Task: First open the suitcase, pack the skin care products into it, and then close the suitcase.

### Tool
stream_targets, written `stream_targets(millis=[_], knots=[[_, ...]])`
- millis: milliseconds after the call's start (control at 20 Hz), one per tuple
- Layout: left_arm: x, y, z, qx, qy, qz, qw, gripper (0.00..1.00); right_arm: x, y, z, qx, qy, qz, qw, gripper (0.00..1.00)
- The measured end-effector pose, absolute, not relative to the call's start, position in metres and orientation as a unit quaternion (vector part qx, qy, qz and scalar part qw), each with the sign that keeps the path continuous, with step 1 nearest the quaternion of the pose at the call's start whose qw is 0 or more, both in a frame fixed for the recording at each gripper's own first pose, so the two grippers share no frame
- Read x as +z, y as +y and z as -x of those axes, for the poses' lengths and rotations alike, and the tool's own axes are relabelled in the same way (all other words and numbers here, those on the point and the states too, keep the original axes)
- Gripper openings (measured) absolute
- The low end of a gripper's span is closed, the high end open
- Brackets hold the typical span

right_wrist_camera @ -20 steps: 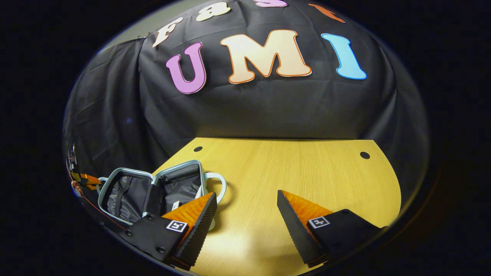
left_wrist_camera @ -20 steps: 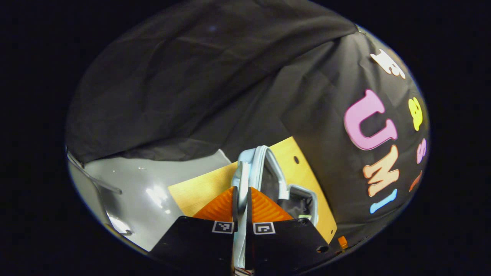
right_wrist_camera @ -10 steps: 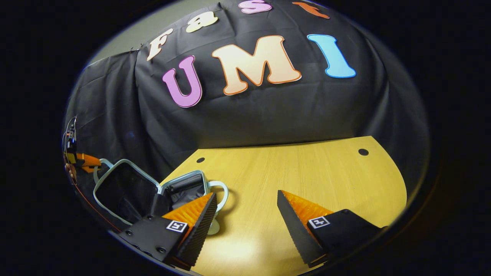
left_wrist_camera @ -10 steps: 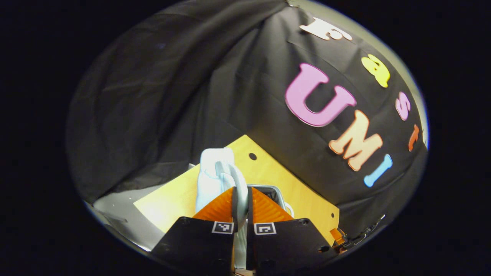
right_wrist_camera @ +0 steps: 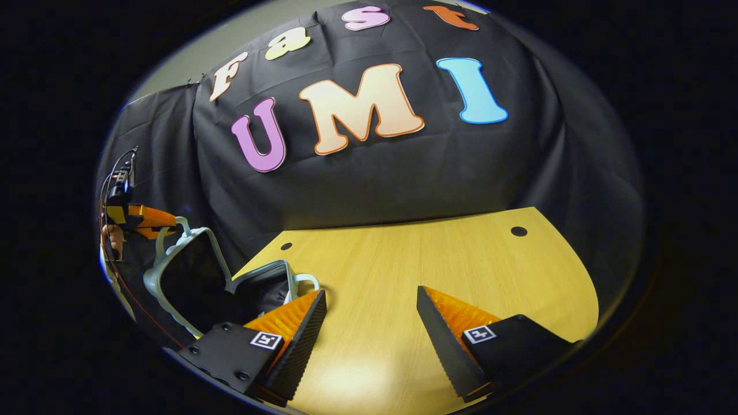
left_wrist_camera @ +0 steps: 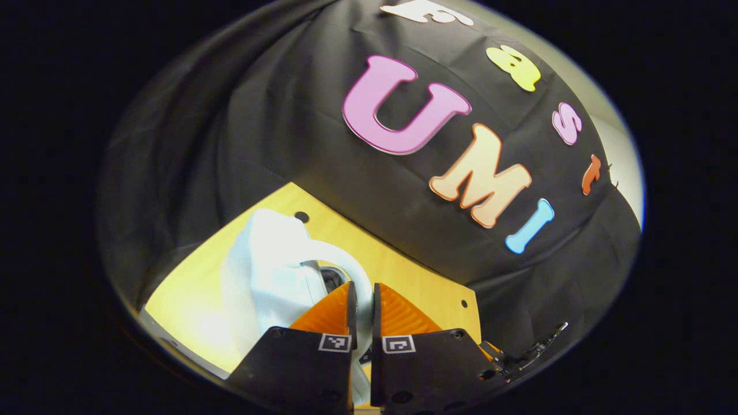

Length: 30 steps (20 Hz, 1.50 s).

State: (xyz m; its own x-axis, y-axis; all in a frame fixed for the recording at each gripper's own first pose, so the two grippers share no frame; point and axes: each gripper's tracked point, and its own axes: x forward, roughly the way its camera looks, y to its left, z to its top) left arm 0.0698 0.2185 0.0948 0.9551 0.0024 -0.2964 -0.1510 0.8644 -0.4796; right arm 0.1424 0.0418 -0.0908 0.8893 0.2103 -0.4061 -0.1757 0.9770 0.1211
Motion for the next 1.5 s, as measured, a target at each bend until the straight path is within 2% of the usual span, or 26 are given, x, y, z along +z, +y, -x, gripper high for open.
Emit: stream_targets(millis=[50, 100, 150, 300, 350, 400, 850, 900, 950, 1150, 1200, 1250, 1300, 1400, 1450, 1500], knots=[[0.089, 0.206, -0.081, 0.029, 0.154, 0.258, 0.953, 0.05, -0.089, 0.039, -0.142, 0.098, 0.212, -0.040, 0.971, 0.98], [0.082, 0.195, -0.093, 0.022, 0.166, 0.256, 0.952, 0.06, -0.088, 0.036, -0.140, 0.096, 0.211, -0.039, 0.972, 0.94], [0.075, 0.186, -0.104, 0.017, 0.176, 0.249, 0.952, 0.06, -0.088, 0.033, -0.139, 0.095, 0.210, -0.038, 0.972, 0.98], [0.049, 0.160, -0.130, 0.009, 0.213, 0.225, 0.951, 0.06, -0.088, 0.031, -0.136, 0.094, 0.210, -0.040, 0.972, 0.98], [0.041, 0.153, -0.140, 0.008, 0.227, 0.218, 0.949, 0.02, -0.088, 0.031, -0.135, 0.093, 0.210, -0.042, 0.972, 0.98], [0.030, 0.145, -0.149, 0.008, 0.241, 0.212, 0.947, 0.06, -0.089, 0.030, -0.136, 0.093, 0.211, -0.044, 0.972, 0.98], [-0.066, 0.126, -0.188, 0.048, 0.361, 0.143, 0.920, 0.06, -0.085, 0.003, -0.145, 0.079, 0.206, -0.040, 0.975, 0.98], [-0.074, 0.127, -0.191, 0.054, 0.370, 0.139, 0.917, 0.10, -0.083, -0.001, -0.145, 0.077, 0.205, -0.042, 0.975, 0.98], [-0.081, 0.128, -0.194, 0.060, 0.377, 0.136, 0.914, 0.06, -0.081, -0.004, -0.145, 0.074, 0.203, -0.044, 0.975, 0.98], [-0.102, 0.127, -0.201, 0.084, 0.395, 0.116, 0.908, 0.08, -0.078, -0.021, -0.139, 0.068, 0.198, -0.046, 0.977, 0.98], [-0.098, 0.122, -0.204, 0.075, 0.388, 0.115, 0.911, 0.11, -0.078, -0.024, -0.139, 0.068, 0.196, -0.044, 0.977, 0.94], [-0.091, 0.113, -0.207, 0.062, 0.378, 0.117, 0.916, 0.11, -0.077, -0.028, -0.138, 0.068, 0.194, -0.043, 0.978, 0.98], [-0.089, 0.106, -0.209, 0.058, 0.372, 0.106, 0.920, 0.22, -0.077, -0.031, -0.138, 0.070, 0.193, -0.042, 0.978, 0.98], [-0.083, 0.100, -0.205, 0.059, 0.363, 0.074, 0.927, 0.37, -0.073, -0.036, -0.135, 0.074, 0.188, -0.042, 0.979, 0.98], [-0.076, 0.095, -0.201, 0.057, 0.352, 0.062, 0.932, 0.53, -0.069, -0.038, -0.134, 0.077, 0.182, -0.043, 0.979, 0.98], [-0.069, 0.088, -0.197, 0.058, 0.338, 0.050, 0.938, 0.74, -0.066, -0.040, -0.133, 0.078, 0.177, -0.043, 0.980, 0.98]])
